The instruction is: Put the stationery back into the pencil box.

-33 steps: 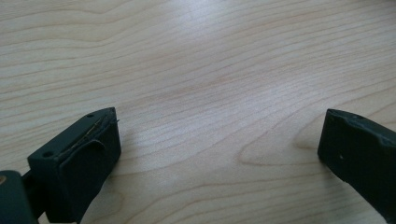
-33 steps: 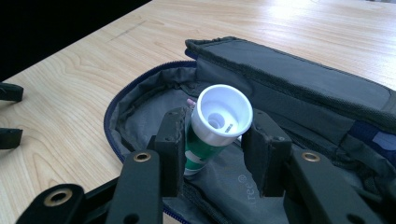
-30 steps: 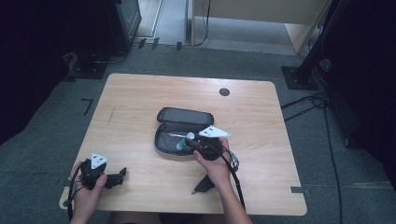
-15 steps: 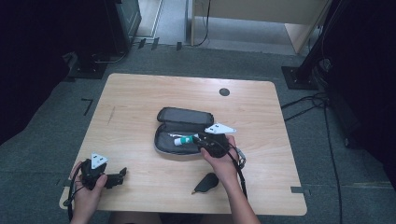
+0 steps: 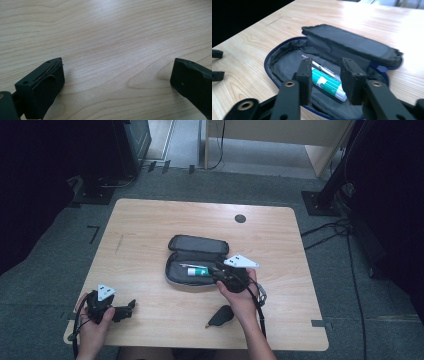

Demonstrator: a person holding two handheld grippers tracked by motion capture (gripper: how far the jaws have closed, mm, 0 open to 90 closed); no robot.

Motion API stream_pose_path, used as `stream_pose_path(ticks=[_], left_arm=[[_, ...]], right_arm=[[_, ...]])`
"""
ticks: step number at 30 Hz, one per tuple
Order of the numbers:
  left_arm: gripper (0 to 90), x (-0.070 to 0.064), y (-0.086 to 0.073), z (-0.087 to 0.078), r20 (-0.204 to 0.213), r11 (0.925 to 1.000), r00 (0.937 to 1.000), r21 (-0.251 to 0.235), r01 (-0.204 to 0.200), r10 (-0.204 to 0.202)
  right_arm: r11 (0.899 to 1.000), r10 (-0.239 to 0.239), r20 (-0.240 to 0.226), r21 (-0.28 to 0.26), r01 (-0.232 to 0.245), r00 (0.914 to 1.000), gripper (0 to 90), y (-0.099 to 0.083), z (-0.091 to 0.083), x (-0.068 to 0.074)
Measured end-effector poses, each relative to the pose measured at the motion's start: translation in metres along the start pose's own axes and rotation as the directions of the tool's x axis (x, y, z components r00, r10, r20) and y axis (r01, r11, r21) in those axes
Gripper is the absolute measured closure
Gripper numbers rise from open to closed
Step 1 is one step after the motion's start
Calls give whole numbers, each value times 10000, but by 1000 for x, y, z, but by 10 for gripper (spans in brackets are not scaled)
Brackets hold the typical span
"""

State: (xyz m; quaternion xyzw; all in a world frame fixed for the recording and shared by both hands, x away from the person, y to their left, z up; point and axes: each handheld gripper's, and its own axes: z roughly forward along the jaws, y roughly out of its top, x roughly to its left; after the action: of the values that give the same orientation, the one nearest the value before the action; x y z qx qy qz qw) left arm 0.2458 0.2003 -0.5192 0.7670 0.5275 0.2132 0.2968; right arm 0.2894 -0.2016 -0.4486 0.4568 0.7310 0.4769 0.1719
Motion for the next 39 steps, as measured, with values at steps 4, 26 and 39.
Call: stream_pose_path(ticks=[4, 26, 39], left_arm=[[0, 0, 0, 0, 0, 10000, 10000, -11, 16, -16], [0, 0, 0, 0, -65, 9999, 9999, -57, 140, -140], [0, -19, 4, -8, 454, 9959, 9988, -881, 215, -175]], right_arm=[[9997, 175, 211, -156, -172, 9996, 527, -3, -11, 1], [9993, 257, 1044, 229, -283, 9942, 131, -43, -61, 11], [9958, 335, 1411, 798, -450, 9894, 3, -78, -76, 0]])
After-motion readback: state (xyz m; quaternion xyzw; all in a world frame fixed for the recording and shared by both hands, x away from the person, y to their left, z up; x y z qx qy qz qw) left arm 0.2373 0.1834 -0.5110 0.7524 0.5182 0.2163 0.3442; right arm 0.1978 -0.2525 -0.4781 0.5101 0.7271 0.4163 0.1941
